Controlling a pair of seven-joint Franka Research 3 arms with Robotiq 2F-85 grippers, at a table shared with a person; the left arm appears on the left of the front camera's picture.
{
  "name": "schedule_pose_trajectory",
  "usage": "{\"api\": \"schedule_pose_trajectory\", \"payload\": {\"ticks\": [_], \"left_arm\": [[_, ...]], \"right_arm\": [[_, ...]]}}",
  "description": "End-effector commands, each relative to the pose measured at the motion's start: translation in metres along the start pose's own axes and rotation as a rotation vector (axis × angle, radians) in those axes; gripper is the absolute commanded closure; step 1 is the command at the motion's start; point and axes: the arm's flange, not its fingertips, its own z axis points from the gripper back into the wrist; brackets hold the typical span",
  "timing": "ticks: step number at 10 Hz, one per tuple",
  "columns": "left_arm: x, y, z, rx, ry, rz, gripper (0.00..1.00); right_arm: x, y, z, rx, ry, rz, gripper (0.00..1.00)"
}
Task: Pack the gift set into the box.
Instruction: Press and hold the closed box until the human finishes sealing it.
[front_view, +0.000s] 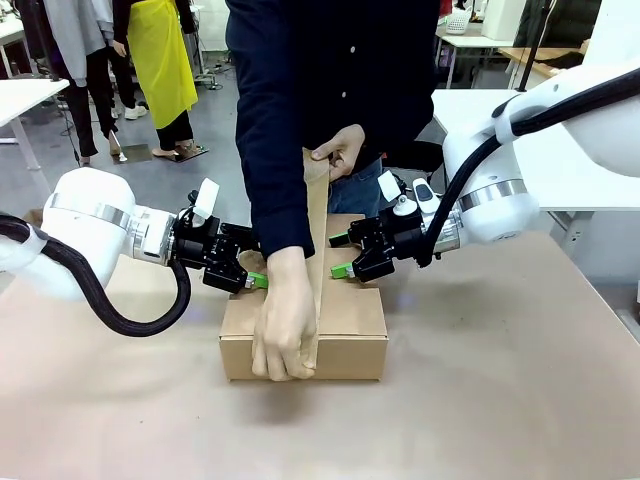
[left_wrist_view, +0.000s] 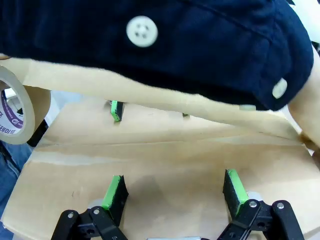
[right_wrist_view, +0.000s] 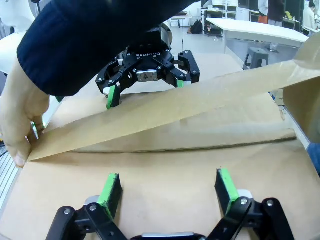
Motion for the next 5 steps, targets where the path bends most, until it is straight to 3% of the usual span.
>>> {"api": "schedule_pose_trajectory", "payload": {"ticks": [1,5], "left_arm": [[-0.0027,-0.0014,-0.0003,-0.001,0.002,-0.006,0.0],[-0.0027,-0.0014,-0.0003,-0.001,0.002,-0.006,0.0]], "right_arm": [[-0.0026,0.0041,-0.0015,-0.021,0.003,-0.01,0.0],[-0.0026,0.0041,-0.0015,-0.021,0.003,-0.01,0.0]]}}
